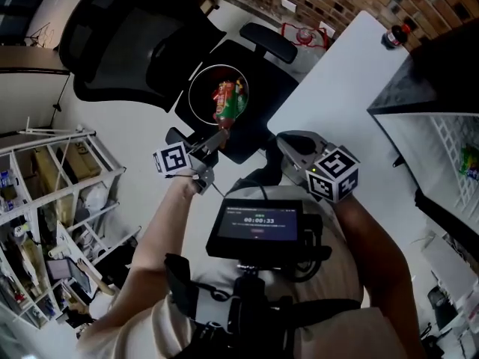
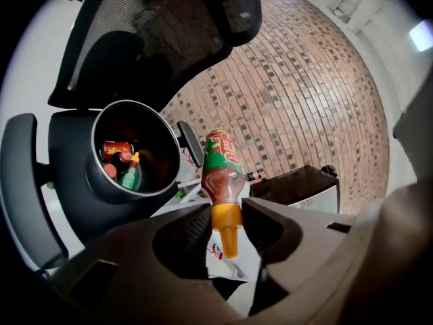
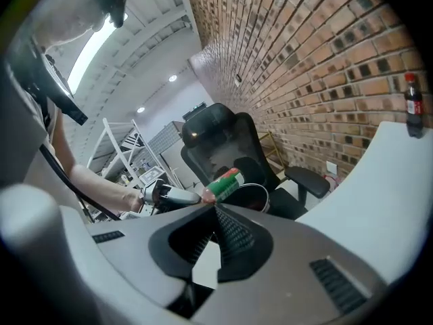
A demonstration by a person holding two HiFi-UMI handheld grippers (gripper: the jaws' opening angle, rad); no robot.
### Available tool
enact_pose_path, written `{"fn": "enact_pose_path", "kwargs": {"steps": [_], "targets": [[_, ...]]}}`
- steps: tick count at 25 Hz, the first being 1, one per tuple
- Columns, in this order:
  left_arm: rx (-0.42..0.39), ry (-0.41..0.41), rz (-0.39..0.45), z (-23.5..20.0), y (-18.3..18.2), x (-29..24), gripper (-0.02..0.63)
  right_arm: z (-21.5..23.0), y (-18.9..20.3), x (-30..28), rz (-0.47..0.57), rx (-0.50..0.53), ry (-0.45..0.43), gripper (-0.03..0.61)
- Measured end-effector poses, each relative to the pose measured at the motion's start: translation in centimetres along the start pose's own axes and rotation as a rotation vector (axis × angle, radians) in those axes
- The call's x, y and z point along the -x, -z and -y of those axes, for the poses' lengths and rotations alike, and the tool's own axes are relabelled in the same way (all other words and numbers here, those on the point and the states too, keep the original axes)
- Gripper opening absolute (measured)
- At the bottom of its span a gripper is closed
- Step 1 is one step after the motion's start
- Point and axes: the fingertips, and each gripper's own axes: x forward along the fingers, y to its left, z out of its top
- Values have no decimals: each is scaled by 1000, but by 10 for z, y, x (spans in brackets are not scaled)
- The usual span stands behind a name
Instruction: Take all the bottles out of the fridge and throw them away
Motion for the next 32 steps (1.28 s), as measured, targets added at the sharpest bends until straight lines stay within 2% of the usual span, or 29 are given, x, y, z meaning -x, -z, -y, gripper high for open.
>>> {"fn": "enact_pose_path", "kwargs": {"steps": [3, 10, 17, 20, 23, 28, 30, 32], "targets": [[39, -85, -51, -32, -11, 9, 146, -1, 1, -15, -18, -10, -6, 2], [-92, -282, -236, -89, -49, 20, 144, 3, 2, -15, -25, -50, 49, 2], [-124, -398, -342, -115, -84, -4, 143, 19, 9, 0, -6, -106, 131, 2], [-176, -457, -410, -123, -94, -16, 143, 24, 10, 6, 7, -125, 161, 2], [-294, -510, -512, -126, -99, -29, 143, 32, 11, 14, 22, -144, 192, 2], [-572, -565, -698, -125, -103, -55, 139, 38, 17, 24, 41, -184, 237, 2], [-720, -569, -775, -125, -100, -66, 137, 40, 19, 27, 41, -189, 250, 2], [-925, -575, -855, -124, -98, -73, 135, 42, 20, 30, 43, -197, 263, 2]]}}
